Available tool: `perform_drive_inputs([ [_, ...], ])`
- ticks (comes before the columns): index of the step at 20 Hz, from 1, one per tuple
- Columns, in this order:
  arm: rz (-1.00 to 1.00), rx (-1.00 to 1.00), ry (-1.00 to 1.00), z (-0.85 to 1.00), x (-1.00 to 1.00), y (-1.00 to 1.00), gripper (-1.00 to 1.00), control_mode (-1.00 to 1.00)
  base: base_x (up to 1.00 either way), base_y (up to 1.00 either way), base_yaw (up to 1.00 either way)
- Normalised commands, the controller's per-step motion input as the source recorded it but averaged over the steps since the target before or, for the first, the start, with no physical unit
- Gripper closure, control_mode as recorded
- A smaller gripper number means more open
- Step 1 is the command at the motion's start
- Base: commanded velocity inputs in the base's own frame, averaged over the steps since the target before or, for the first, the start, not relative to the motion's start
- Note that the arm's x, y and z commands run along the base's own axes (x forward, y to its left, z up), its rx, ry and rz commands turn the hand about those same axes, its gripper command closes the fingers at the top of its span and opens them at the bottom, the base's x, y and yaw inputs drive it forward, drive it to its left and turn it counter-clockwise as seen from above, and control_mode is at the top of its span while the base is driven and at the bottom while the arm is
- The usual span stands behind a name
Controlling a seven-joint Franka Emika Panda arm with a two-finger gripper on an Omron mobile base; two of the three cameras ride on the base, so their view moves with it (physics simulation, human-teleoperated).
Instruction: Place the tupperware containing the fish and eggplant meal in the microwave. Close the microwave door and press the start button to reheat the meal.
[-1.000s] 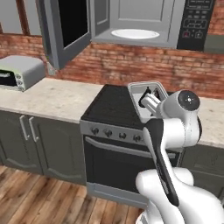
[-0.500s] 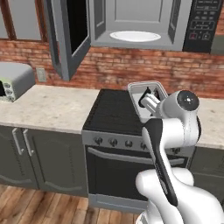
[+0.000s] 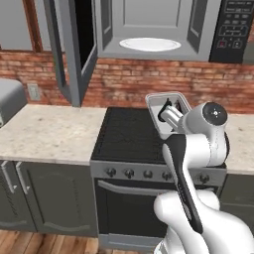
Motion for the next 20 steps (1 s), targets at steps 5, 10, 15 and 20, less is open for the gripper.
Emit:
perform_drive_inputs([
  [5, 0.00, 0.00, 0.00, 0.00, 0.00, 0.00, 1.00, 1.00, 0.54, 0.20, -0.06],
  [10, 0.00, 0.00, 0.00, 0.00, 0.00, 0.00, 1.00, 1.00, 0.49, 0.10, -0.01],
  [15, 0.00, 0.00, 0.00, 0.00, 0.00, 0.00, 1.00, 1.00, 0.34, 0.25, 0.02],
  [20, 0.00, 0.00, 0.00, 0.00, 0.00, 0.00, 1.00, 1.00, 0.30, 0.20, 0.12],
])
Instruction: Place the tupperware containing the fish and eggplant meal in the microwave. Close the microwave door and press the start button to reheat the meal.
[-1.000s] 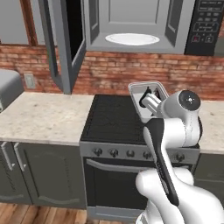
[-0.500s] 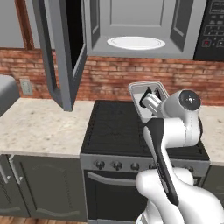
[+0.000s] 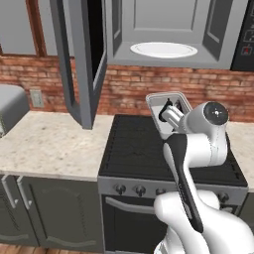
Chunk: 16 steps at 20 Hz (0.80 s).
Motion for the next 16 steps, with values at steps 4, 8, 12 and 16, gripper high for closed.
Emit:
perform_drive_inputs([
  [4, 0.00, 0.00, 0.00, 0.00, 0.00, 0.00, 1.00, 1.00, 0.34, 0.03, 0.16],
  [8, 0.00, 0.00, 0.00, 0.00, 0.00, 0.00, 1.00, 1.00, 0.33, 0.01, 0.20],
  [12, 0.00, 0.00, 0.00, 0.00, 0.00, 0.00, 1.00, 1.00, 0.29, 0.09, 0.20],
  [16, 0.02, 0.00, 0.01, 0.00, 0.13, 0.00, 1.00, -1.00, 0.00, 0.00, 0.00],
])
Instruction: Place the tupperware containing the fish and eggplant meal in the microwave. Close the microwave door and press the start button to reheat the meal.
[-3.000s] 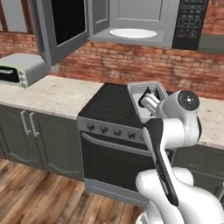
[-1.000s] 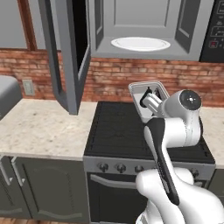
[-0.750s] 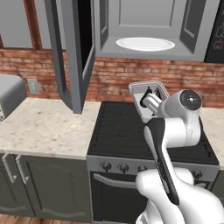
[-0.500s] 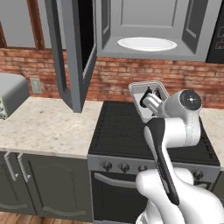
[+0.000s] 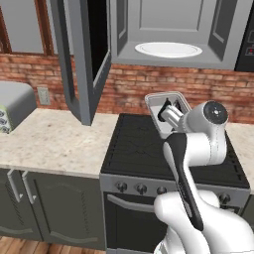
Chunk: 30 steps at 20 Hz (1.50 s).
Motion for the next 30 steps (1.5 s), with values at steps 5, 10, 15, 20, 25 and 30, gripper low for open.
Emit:
perform_drive_inputs([
  [5, 0.00, 0.00, -0.01, 0.00, 0.02, 0.00, 1.00, -1.00, 0.00, 0.00, 0.00],
  [10, 0.00, 0.00, -0.26, 0.34, -0.03, 0.00, 1.00, -1.00, 0.00, 0.00, 0.00],
  [15, 0.00, -0.02, -0.19, 0.81, 0.00, 0.00, 1.00, -1.00, 0.00, 0.00, 0.00],
  [20, 0.00, -0.03, -0.01, 0.75, 0.14, 0.00, 1.00, -1.00, 0.00, 0.00, 0.00],
  [25, -0.02, -0.01, 0.11, 0.63, 0.22, 0.00, 1.00, -1.00, 0.00, 0.00, 0.00],
  [30, -0.02, 0.00, 0.12, 0.66, 0.32, 0.00, 1.00, -1.00, 0.00, 0.00, 0.00],
])
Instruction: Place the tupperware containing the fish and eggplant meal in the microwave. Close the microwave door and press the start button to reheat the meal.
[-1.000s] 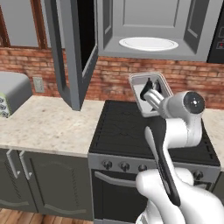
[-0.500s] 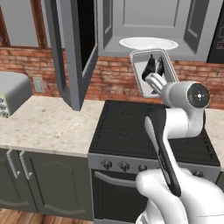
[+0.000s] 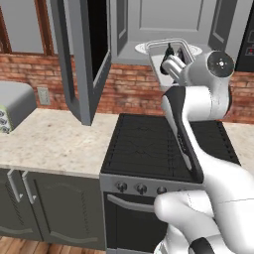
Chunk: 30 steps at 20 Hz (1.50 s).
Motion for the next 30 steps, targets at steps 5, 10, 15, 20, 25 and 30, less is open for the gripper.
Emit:
perform_drive_inputs([
  [5, -0.08, 0.01, 0.04, 0.35, 0.36, 0.00, 1.00, -1.00, 0.00, 0.00, 0.00],
  [10, -0.07, 0.00, 0.00, 0.02, 0.37, -0.07, 1.00, -1.00, 0.00, 0.00, 0.00],
  [15, -0.06, 0.00, 0.00, 0.01, 0.40, -0.24, 1.00, -1.00, 0.00, 0.00, 0.00],
  [20, -0.02, -0.02, 0.00, 0.17, 0.37, -0.31, 1.00, -1.00, 0.00, 0.00, 0.00],
  [25, -0.01, -0.02, 0.00, 0.24, 0.49, -0.21, 1.00, -1.00, 0.00, 0.00, 0.00],
  [30, 0.00, 0.00, 0.00, 0.11, 0.47, -0.27, 1.00, -1.00, 0.00, 0.00, 0.00],
])
